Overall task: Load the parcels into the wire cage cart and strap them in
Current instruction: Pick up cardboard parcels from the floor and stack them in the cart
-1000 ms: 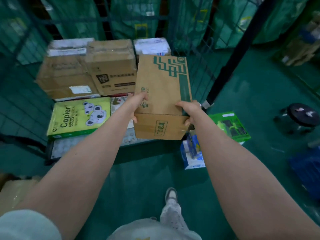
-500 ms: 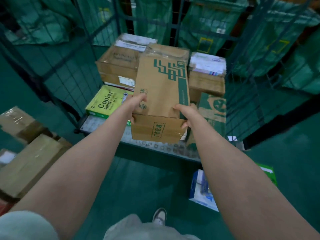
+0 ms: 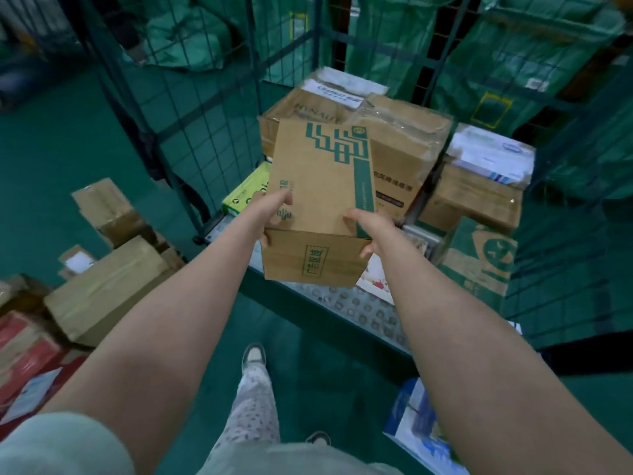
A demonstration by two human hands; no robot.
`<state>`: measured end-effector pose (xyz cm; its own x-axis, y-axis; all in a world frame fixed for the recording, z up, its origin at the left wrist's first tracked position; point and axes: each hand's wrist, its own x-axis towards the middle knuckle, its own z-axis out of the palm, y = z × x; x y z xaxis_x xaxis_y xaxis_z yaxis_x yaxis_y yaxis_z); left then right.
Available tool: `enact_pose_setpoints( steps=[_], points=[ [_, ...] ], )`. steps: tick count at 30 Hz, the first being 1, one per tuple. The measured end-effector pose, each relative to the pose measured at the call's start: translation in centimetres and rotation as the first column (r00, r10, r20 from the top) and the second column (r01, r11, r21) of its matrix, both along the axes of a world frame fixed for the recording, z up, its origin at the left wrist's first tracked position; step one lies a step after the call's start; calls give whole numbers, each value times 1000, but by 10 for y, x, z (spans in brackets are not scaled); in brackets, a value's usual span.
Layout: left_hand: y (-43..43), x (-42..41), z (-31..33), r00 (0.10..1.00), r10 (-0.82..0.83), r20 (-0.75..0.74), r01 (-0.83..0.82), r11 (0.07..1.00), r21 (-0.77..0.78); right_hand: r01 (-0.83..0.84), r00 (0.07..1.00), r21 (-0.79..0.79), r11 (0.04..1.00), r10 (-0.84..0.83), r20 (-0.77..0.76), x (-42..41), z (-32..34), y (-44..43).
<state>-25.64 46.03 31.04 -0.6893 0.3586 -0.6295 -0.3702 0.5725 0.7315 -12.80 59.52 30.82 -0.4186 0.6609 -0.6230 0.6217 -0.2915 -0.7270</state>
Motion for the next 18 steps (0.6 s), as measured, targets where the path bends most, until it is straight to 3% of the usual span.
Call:
enact_pose_setpoints(
  steps=[18],
  points=[
    [4, -208, -15, 999, -23, 22, 24, 999, -45, 66, 998, -110, 992, -66, 0, -207, -22, 0]
  ],
)
